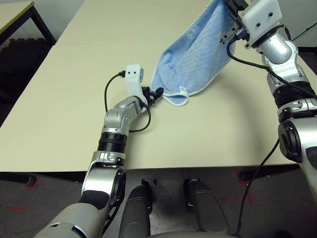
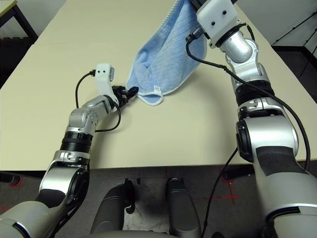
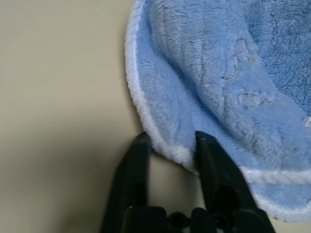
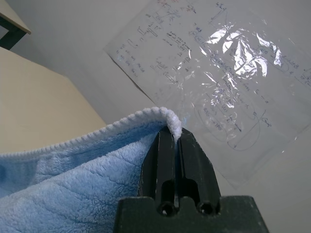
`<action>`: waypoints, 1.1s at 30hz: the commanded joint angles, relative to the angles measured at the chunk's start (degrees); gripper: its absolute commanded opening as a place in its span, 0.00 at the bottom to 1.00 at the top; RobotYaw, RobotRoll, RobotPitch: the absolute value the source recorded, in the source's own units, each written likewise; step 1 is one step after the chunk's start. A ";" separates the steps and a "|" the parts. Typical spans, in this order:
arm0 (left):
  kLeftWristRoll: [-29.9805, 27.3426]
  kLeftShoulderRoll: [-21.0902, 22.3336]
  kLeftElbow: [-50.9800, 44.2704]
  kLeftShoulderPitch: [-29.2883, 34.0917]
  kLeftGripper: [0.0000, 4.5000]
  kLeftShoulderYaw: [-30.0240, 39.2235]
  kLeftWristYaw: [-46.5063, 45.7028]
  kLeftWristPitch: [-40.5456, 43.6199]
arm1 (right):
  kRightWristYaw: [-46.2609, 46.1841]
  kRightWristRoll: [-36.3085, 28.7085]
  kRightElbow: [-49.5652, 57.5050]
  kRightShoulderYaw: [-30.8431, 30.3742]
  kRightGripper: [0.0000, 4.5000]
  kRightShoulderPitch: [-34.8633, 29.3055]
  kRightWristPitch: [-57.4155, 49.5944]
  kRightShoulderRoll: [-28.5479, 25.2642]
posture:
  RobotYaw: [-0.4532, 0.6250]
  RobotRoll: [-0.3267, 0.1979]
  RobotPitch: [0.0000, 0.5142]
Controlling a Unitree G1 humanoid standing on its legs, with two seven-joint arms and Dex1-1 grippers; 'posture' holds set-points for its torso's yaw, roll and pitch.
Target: Fold the towel and set it aside.
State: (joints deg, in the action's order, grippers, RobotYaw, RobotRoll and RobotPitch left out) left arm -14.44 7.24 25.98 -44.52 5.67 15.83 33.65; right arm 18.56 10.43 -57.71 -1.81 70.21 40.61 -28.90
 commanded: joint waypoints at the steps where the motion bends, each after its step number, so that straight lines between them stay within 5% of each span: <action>1: 0.45 0.11 0.65 -0.20 0.07 -0.58 0.55 -0.17 | 0.08 -0.02 1.23 -0.02 0.00 -1.13 -0.19 -0.84 | 0.23 0.62 0.32; 2: 0.42 0.23 0.29 0.00 0.01 -0.54 0.55 -0.05 | 0.05 0.00 1.29 -0.04 0.00 -1.24 -0.19 -0.81 | 0.23 0.62 0.32; 13: 4.88 4.91 -10.69 2.63 0.01 -0.45 -3.57 -5.94 | 0.19 0.04 1.63 -0.20 0.00 -1.69 -0.56 -0.44 | 0.24 0.62 0.32; 15: 11.49 9.85 -14.39 3.12 0.01 -2.60 -5.68 -12.25 | 0.26 0.06 1.36 -0.21 0.00 -1.75 -0.60 -0.50 | 0.26 0.62 0.33; 20: 13.88 13.52 -16.48 3.25 0.01 -1.45 -7.72 -15.26 | 0.52 -0.01 0.91 -0.28 0.00 -1.88 -0.68 -0.35 | 0.27 0.62 0.33; 28: 12.08 12.43 -20.19 5.30 0.01 -2.71 -4.77 -12.49 | 0.72 -0.12 0.79 -0.25 0.00 -2.14 -0.89 -0.14 | 0.27 0.62 0.32; 33: 10.02 11.35 -20.75 6.00 0.33 -2.63 -2.79 -8.29 | 0.90 -0.08 1.04 -0.22 0.00 -2.23 -1.00 -0.29 | 0.27 0.62 0.32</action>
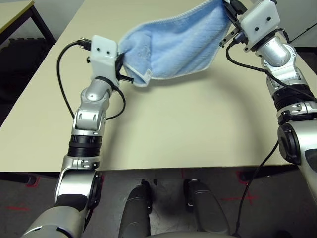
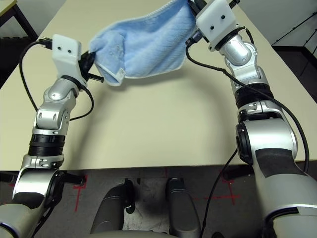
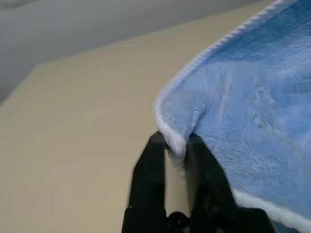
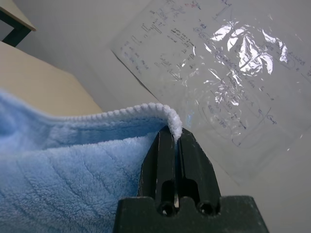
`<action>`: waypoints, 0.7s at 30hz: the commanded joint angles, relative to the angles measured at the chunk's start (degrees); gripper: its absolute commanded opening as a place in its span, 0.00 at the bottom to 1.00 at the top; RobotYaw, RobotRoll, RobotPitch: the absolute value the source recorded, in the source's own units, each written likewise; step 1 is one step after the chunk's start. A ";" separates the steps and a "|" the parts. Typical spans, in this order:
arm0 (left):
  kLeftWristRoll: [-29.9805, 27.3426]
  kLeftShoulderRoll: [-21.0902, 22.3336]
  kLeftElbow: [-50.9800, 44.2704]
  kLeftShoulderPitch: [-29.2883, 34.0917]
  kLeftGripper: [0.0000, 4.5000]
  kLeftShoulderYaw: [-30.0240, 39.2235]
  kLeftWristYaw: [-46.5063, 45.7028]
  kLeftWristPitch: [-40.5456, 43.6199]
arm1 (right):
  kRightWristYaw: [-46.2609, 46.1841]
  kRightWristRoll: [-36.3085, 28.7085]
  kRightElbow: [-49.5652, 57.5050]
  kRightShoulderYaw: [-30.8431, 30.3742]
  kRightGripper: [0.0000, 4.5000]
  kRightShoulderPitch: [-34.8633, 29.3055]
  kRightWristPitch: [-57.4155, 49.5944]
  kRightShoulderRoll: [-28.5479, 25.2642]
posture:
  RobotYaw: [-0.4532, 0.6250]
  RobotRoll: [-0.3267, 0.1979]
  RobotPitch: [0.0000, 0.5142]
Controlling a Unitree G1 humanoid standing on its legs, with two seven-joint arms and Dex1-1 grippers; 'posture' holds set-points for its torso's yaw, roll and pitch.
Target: Fold the towel and set it aside.
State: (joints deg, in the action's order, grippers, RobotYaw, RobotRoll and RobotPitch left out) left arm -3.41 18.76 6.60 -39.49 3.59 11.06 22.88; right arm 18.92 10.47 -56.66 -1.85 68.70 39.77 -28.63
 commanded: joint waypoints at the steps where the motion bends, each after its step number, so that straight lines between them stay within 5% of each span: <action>1: -1.45 -0.35 -1.89 1.43 0.41 -1.25 3.04 3.61 | 0.57 -0.12 0.02 -0.19 0.00 -0.74 -0.20 -0.58 | 0.27 0.62 0.32; 8: -2.16 -1.64 -6.31 4.28 1.00 -3.01 5.19 8.61 | 0.88 -0.14 0.35 -0.15 0.00 -1.03 -0.32 -0.68 | 0.27 0.62 0.33; 21: -5.00 -5.87 9.06 0.27 1.00 1.57 3.82 7.85 | 1.16 -0.16 0.58 -0.36 0.00 -0.88 -0.41 -0.09 | 0.27 0.62 0.34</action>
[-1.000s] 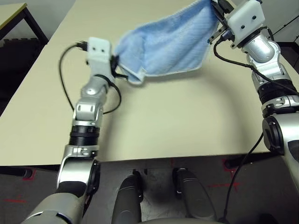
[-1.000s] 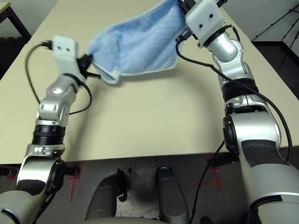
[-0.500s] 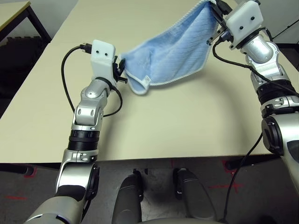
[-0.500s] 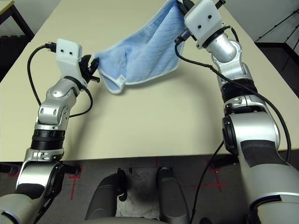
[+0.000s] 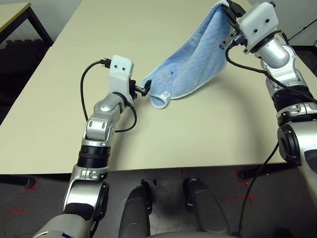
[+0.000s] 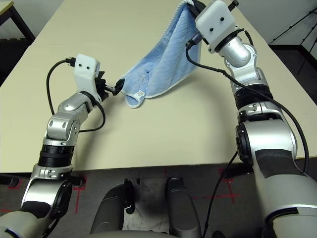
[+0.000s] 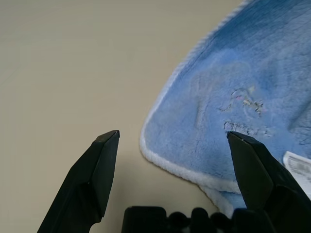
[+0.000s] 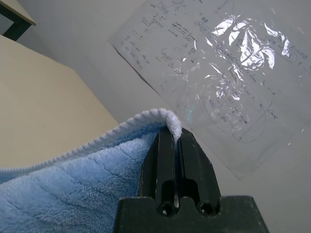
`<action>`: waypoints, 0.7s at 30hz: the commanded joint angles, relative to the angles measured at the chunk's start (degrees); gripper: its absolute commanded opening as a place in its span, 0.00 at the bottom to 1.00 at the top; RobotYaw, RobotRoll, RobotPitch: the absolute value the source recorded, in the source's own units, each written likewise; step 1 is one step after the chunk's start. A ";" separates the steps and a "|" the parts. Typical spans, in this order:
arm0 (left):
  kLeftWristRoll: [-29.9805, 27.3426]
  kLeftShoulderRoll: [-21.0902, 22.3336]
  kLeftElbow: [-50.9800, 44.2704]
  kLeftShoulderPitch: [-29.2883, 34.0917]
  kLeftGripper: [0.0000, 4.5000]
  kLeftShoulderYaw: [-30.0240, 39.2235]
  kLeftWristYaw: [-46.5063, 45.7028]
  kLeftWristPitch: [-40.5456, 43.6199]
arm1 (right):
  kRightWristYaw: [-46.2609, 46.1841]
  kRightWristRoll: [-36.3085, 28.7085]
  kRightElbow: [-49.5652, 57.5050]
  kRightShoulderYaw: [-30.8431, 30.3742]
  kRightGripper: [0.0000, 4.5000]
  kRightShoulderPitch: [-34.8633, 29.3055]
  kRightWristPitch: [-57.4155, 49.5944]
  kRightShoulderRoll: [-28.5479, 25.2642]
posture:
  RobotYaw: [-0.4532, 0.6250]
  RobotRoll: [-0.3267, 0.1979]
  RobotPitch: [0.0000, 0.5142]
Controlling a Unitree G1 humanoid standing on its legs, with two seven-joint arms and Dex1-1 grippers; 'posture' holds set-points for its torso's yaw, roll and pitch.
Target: Fold the towel and set it aside.
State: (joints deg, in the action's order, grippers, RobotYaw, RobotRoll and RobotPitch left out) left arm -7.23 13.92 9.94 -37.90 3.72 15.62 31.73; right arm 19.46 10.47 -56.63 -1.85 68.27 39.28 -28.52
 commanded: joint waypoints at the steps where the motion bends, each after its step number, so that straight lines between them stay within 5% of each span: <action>1: -1.15 -1.21 7.70 -1.97 1.00 1.79 -0.87 -1.76 | 0.67 -0.16 0.68 -0.37 0.00 -0.50 0.08 -0.20 | 0.26 0.62 0.34; 15: -1.92 -2.24 27.43 -9.32 1.00 4.88 -1.02 -10.02 | 0.85 -0.02 1.76 -0.21 0.00 -1.23 -0.13 -1.11 | 0.23 0.62 0.34; 18: -1.89 -2.18 28.78 -9.62 0.88 4.88 -0.87 -10.85 | 0.75 0.05 1.79 -0.25 0.00 -1.24 -0.11 -1.09 | 0.23 0.62 0.34; 21: -1.77 -2.06 29.64 -9.64 0.61 4.79 -0.72 -11.40 | 0.61 0.14 1.80 -0.29 0.00 -1.28 -0.06 -1.04 | 0.23 0.62 0.34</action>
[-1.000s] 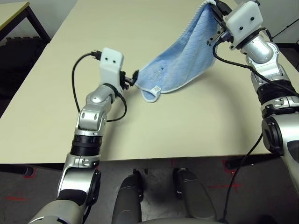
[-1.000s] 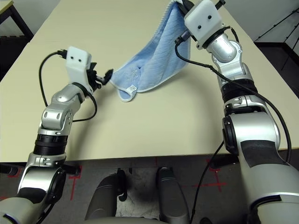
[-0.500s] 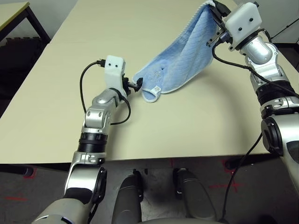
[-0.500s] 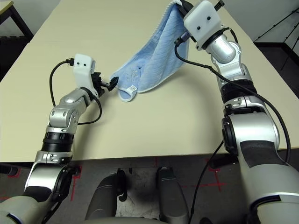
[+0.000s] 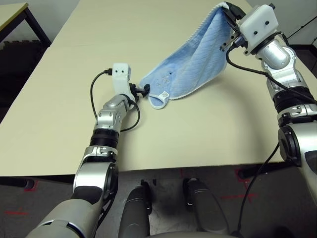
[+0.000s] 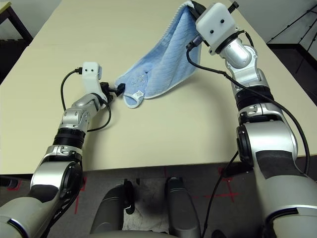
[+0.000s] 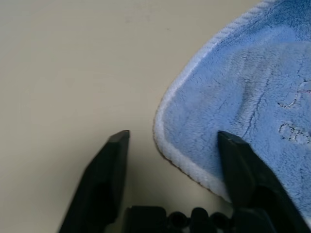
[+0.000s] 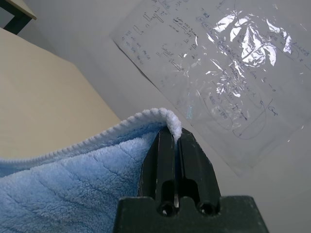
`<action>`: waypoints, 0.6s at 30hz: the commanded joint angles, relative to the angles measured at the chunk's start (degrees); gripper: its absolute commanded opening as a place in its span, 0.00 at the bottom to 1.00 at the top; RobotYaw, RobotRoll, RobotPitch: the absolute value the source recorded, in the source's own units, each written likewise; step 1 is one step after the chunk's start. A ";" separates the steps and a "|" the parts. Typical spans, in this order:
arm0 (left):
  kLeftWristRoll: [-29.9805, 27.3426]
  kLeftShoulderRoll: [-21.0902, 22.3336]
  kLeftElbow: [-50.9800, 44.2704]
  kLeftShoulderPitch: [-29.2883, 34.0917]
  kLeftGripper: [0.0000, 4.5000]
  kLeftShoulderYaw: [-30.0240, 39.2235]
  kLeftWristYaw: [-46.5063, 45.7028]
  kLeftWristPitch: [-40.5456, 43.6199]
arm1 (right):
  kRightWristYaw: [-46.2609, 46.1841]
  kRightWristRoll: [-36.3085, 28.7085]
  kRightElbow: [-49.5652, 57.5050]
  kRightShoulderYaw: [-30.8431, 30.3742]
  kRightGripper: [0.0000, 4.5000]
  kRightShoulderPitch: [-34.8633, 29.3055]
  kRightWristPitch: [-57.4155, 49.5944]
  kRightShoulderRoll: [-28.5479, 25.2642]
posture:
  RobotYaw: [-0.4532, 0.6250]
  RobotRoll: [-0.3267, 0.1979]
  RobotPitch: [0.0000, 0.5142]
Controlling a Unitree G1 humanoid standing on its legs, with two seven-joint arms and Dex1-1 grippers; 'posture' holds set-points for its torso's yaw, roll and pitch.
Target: Fold the towel and set it aside.
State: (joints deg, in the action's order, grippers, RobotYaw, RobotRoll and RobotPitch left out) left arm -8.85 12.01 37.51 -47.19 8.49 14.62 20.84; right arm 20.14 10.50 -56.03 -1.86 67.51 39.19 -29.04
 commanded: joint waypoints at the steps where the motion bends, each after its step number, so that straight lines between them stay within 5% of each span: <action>1: -0.11 -0.12 2.19 -0.32 0.54 -0.05 0.35 -0.60 | -0.10 0.14 1.21 -0.29 0.00 -0.54 0.04 -0.50 | 0.23 0.62 0.34; 7: -0.15 -0.30 1.75 0.42 0.01 -0.18 0.34 -0.55 | -0.27 0.31 1.51 -0.36 0.00 -0.90 0.05 -0.43 | 0.23 0.62 0.34; 13: 0.65 0.07 0.26 0.88 0.01 -0.59 -0.31 -1.60 | -0.26 0.37 1.50 -0.31 0.00 -1.15 0.06 -0.53 | 0.23 0.62 0.35; 18: 8.56 3.45 -6.05 1.96 0.01 -4.50 -5.50 -9.64 | -0.22 0.39 1.36 -0.28 0.00 -1.43 0.08 -0.66 | 0.23 0.62 0.35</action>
State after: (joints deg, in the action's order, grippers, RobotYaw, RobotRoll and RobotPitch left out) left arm -3.63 14.08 34.35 -46.12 5.50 10.91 14.44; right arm 20.10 10.73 -55.73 -1.86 66.75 39.19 -29.08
